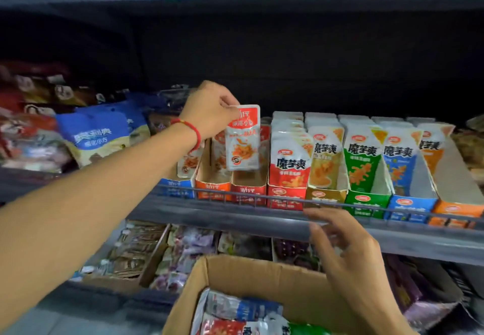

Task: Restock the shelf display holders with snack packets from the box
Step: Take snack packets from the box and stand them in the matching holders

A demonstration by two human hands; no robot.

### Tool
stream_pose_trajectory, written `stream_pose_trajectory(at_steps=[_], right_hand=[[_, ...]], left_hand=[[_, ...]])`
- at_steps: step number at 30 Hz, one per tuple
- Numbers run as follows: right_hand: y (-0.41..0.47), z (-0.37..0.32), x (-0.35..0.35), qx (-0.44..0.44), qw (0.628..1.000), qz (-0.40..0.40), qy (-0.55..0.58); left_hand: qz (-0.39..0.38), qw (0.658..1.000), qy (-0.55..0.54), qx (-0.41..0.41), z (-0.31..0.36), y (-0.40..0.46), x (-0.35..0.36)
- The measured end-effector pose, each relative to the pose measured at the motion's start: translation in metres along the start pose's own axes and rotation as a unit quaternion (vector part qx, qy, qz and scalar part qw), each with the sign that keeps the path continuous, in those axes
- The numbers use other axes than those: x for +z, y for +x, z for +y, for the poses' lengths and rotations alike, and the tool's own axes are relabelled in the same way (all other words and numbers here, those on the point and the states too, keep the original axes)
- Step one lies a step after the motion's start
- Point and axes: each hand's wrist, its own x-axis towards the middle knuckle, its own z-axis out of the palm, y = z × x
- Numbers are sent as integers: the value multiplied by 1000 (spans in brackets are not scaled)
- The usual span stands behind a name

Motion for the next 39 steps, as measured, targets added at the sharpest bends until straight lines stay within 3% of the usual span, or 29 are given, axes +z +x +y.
stream_pose_trajectory(at_steps=[5,13,17,21,23,27,29,32,36,39], right_hand=[[2,11,-6,9,1000,13,-2],[0,17,-13,-4,1000,19,-16],[-3,21,-13,-10,1000,1,-27],[-9,25,-11,7,996,-70,-49],[-12,27,-10,34,986,-146,-70],[-22,40,2,75,916,-356,-172],[-32,49,14,97,873,-433,-201],[-54,65,33,101,813,-530,-219],[-88,89,54,81,723,-641,-244],[-109,108,63,87,704,-654,-262]], left_hand=[[-35,998,55,-4,14,30,26],[-99,961,240,90,-6,31,58],[-74,957,258,112,-15,33,65],[-48,951,282,119,-15,29,69],[-11,961,250,113,-14,12,61],[50,979,136,142,-11,-71,40],[3,990,58,128,-12,-129,38],[-161,983,28,88,-20,-201,56],[-406,905,120,39,-51,-254,102],[-509,843,174,28,-73,-270,123]])
